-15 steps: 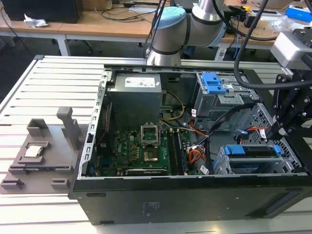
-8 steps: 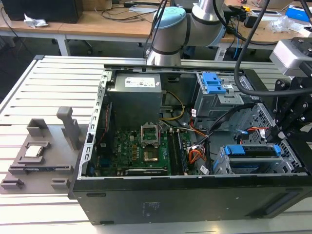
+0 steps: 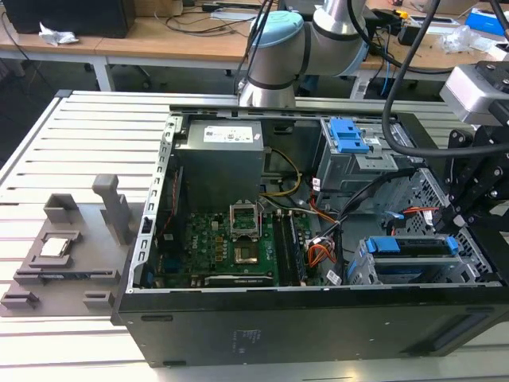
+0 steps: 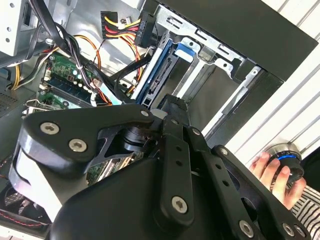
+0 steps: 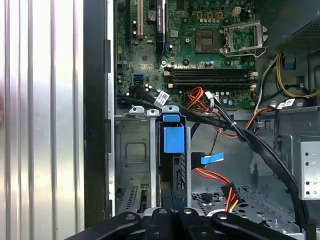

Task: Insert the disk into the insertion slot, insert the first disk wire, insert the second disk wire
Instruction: 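Insert the first disk wire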

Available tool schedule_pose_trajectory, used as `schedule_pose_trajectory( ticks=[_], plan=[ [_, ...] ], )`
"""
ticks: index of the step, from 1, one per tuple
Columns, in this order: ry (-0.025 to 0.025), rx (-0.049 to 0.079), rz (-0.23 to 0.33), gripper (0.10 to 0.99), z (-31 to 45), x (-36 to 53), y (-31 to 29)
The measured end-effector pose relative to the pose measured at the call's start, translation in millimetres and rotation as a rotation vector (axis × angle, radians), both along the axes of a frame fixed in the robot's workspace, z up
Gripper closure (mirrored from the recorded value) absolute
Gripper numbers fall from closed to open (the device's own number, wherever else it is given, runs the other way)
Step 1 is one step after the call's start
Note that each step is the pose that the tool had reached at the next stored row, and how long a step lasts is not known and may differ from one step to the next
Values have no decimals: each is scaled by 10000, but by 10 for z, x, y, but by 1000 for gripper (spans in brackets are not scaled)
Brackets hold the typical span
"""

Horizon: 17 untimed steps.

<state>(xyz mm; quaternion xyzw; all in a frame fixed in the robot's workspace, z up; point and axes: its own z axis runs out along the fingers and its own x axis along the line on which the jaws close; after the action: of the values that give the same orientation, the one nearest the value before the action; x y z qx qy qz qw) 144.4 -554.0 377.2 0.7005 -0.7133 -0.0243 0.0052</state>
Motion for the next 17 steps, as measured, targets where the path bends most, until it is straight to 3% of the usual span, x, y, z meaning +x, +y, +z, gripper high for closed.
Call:
schedule_pose_trajectory(
  ticks=[4, 8, 10, 13, 17],
  plan=[
    [0, -4, 0, 973, 0, 0, 0],
    [0, -7, 0, 725, 0, 0, 0],
    [0, -7, 0, 725, -1, 0, 3],
    [0, -20, 8, 725, 0, 2, 161],
    [0, -51, 38, 725, -2, 19, 242]
  ],
)
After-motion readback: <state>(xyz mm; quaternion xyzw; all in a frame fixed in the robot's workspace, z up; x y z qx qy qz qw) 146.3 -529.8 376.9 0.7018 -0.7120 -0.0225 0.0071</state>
